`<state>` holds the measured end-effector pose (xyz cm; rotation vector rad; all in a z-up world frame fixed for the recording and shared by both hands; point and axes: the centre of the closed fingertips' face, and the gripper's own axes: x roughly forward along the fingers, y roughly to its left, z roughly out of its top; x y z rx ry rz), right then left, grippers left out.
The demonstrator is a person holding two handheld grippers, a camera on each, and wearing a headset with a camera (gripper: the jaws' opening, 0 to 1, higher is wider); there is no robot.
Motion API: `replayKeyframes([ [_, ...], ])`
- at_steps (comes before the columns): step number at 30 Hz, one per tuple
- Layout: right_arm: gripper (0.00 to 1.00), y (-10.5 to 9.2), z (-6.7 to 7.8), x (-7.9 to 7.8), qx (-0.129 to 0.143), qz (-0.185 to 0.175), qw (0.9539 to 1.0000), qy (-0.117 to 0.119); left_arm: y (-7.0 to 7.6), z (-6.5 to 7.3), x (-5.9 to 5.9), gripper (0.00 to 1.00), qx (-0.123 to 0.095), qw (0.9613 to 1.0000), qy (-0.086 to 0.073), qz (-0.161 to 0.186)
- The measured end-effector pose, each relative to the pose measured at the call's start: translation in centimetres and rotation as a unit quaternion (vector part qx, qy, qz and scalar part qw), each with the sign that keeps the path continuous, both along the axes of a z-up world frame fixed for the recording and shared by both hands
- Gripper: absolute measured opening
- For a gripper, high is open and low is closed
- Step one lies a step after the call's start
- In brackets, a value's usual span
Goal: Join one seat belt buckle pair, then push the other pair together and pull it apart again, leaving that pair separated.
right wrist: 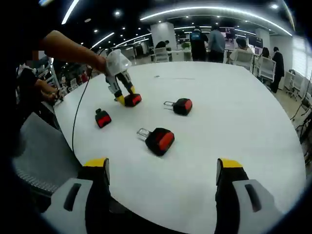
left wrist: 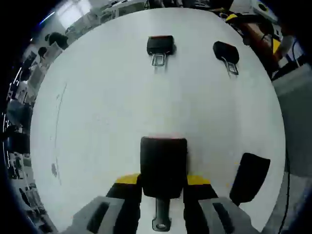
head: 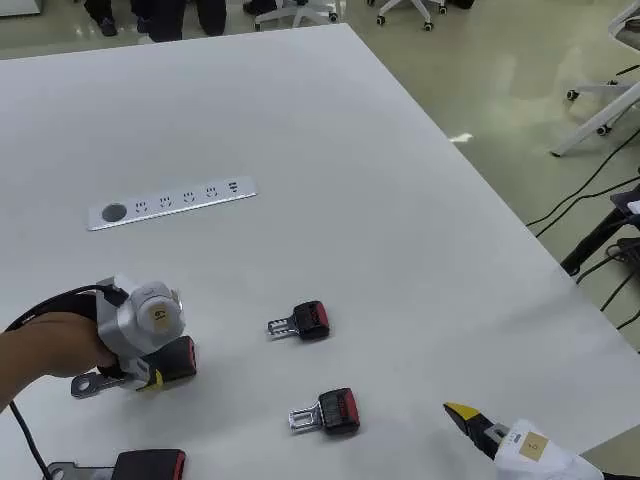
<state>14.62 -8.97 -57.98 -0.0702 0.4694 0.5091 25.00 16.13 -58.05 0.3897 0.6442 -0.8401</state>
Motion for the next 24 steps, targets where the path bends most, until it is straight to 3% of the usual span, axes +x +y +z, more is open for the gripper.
replayKeyframes([
  [2,0.96,0.9,1.2,0.6,0.002,0.007,0.9998,-0.019,1.9,1.3,-1.6,1.00,-0.040,0.9983,-0.029,0.031],
  [3,0.97,1.4,1.7,1.0,0.001,0.010,0.9996,-0.028,3.3,1.8,-2.3,1.00,-0.047,0.9962,-0.049,0.054],
  [4,0.97,1.7,1.9,1.1,0.002,0.012,0.9994,-0.031,4.1,2.1,-3.1,1.00,-0.049,0.9947,-0.051,0.074],
  [5,0.97,1.8,1.8,1.5,0.003,0.014,0.9993,-0.035,5.2,2.1,-4.2,1.00,-0.064,0.9915,-0.040,0.106],
  [7,0.97,2.2,2.1,2.1,0.003,0.016,0.9990,-0.042,6.7,1.9,-5.4,1.00,-0.083,0.9865,-0.031,0.138],
  [9,0.97,2.6,2.4,2.4,0.006,0.018,0.9987,-0.047,7.5,1.7,-6.5,1.00,-0.085,0.9847,-0.028,0.150],
  [11,0.97,3.0,2.4,2.8,0.005,0.022,0.9985,-0.050,7.2,2.0,-7.9,1.00,-0.094,0.9836,-0.032,0.150],
  [13,0.97,3.2,2.6,3.0,0.006,0.025,0.9982,-0.053,7.6,2.1,-8.5,1.00,-0.092,0.9833,-0.032,0.154],
  [17,0.97,3.5,2.5,3.2,0.002,0.031,0.9981,-0.053,8.8,2.1,-8.6,1.00,-0.088,0.9834,-0.036,0.154],
  [24,0.97,3.5,1.8,2.7,-0.004,0.034,0.9985,-0.042,8.7,2.2,-8.9,1.00,-0.079,0.9861,-0.040,0.140],
])
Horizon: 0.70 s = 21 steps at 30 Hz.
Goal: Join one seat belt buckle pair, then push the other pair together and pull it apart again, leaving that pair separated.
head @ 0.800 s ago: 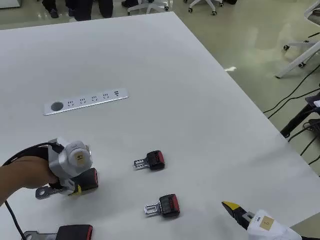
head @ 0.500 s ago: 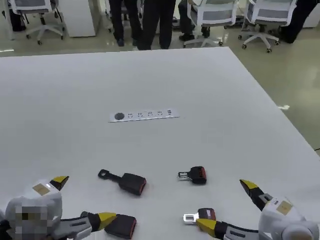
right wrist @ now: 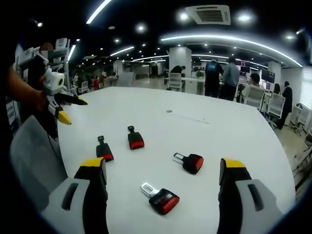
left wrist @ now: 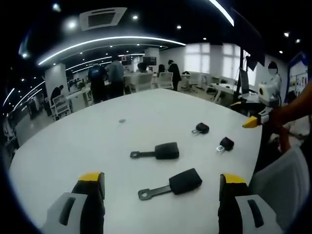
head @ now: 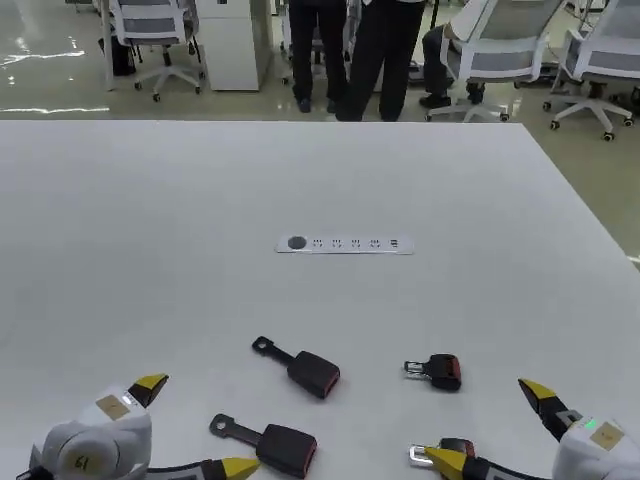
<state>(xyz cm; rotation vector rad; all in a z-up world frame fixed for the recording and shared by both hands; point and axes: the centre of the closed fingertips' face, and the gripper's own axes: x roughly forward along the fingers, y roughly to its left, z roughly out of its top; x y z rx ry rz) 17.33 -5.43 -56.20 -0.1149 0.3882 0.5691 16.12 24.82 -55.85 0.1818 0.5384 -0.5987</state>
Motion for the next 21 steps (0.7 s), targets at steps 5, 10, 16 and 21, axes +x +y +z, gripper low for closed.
replayKeyframes([
  [5,0.97,-0.6,-0.3,-0.6,-0.007,-0.001,1.0000,0.006,-0.6,-0.3,-0.3,1.00,0.005,0.9999,0.002,-0.013],
  [10,0.97,-1.2,-0.3,-0.9,-0.009,-0.008,0.9999,0.009,-0.9,-0.3,-0.4,1.00,0.004,0.9998,0.004,-0.021],
  [16,0.98,-1.3,-0.4,-1.0,-0.010,-0.011,0.9998,0.011,-1.0,-0.4,-0.3,1.00,0.000,0.9998,0.002,-0.022],
  [21,0.98,-1.1,-0.4,-1.1,-0.011,-0.011,0.9998,0.010,-1.2,-0.4,-0.5,1.00,-0.004,0.9998,0.001,-0.019],
])
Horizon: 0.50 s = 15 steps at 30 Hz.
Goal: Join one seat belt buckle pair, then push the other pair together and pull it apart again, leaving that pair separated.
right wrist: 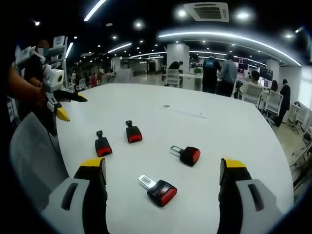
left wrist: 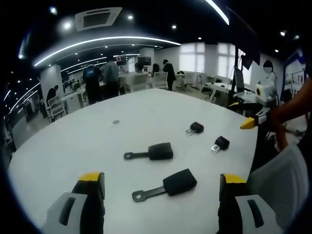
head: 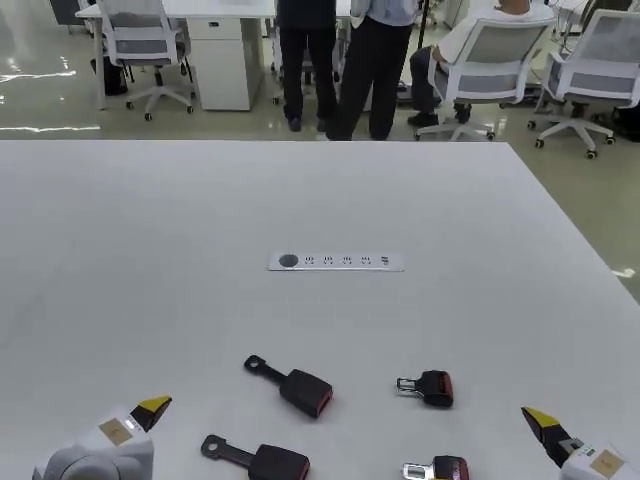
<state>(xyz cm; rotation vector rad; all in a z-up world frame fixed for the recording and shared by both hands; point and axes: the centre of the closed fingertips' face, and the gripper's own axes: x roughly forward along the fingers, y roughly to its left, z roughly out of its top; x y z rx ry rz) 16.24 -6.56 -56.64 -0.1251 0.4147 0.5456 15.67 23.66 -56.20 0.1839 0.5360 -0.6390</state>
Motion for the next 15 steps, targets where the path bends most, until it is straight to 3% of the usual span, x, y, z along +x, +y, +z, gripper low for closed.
replayKeyframes([
  [10,0.98,0.02,-0.14,-0.23,-0.001,-0.001,1.0000,-0.001,-0.49,0.62,-0.66,1.00,-0.011,0.9999,0.000,0.008],
  [15,0.98,0.04,-0.24,-0.49,-0.001,-0.002,1.0000,0.002,0.06,0.41,-0.74,1.00,-0.015,0.9998,0.003,0.014],
])
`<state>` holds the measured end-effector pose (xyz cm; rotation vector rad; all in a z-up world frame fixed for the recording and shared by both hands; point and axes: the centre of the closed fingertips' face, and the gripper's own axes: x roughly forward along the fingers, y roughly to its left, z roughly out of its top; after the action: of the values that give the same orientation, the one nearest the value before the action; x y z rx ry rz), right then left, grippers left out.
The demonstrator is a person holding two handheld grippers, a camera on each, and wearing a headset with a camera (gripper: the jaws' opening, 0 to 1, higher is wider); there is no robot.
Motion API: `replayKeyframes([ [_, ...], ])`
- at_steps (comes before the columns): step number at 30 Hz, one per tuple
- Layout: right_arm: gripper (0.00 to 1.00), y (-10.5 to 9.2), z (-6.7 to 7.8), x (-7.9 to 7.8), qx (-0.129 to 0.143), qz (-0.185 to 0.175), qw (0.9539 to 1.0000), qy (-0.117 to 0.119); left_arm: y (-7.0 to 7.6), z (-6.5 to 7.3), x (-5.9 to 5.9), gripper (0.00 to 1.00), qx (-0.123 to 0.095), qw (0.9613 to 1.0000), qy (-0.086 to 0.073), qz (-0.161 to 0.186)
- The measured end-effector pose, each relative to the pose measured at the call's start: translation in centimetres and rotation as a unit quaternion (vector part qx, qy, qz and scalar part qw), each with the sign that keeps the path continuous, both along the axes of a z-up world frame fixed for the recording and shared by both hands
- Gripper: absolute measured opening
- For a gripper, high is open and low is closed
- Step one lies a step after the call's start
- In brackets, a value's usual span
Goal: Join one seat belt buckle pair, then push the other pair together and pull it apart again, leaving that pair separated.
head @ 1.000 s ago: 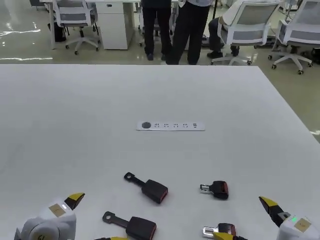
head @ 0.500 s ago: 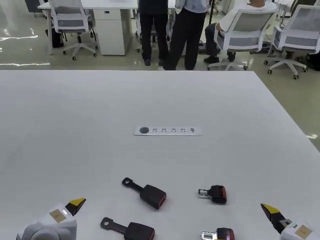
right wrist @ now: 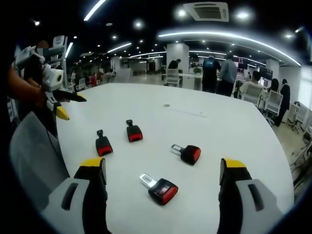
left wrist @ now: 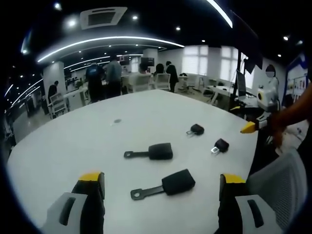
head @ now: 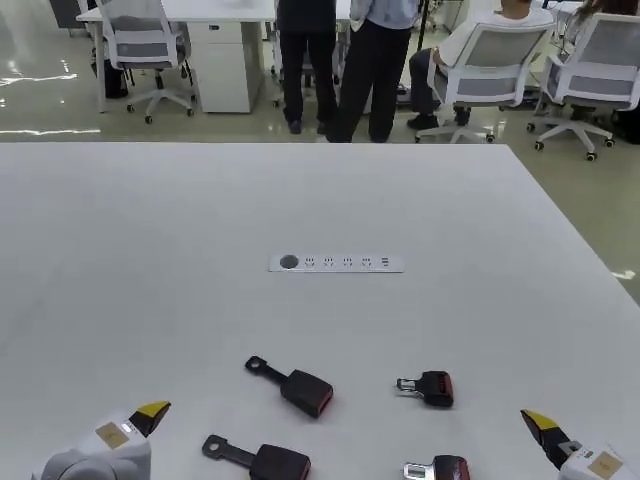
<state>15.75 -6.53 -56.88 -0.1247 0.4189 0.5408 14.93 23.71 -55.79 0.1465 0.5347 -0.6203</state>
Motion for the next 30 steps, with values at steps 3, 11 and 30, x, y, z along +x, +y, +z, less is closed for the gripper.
replayKeyframes([
  [3,0.98,-0.07,-0.04,-0.02,0.000,-0.001,1.0000,-0.001,0.14,-0.02,0.05,1.00,-0.003,1.0000,-0.001,0.001],
  [11,0.98,-0.25,0.04,-0.07,-0.002,-0.001,1.0000,-0.001,-0.06,0.02,0.20,1.00,-0.007,1.0000,-0.001,0.002],
  [30,0.98,-0.04,-0.09,-0.15,-0.008,0.003,1.0000,0.004,-0.29,0.06,0.17,1.00,-0.006,1.0000,-0.001,-0.005],
])
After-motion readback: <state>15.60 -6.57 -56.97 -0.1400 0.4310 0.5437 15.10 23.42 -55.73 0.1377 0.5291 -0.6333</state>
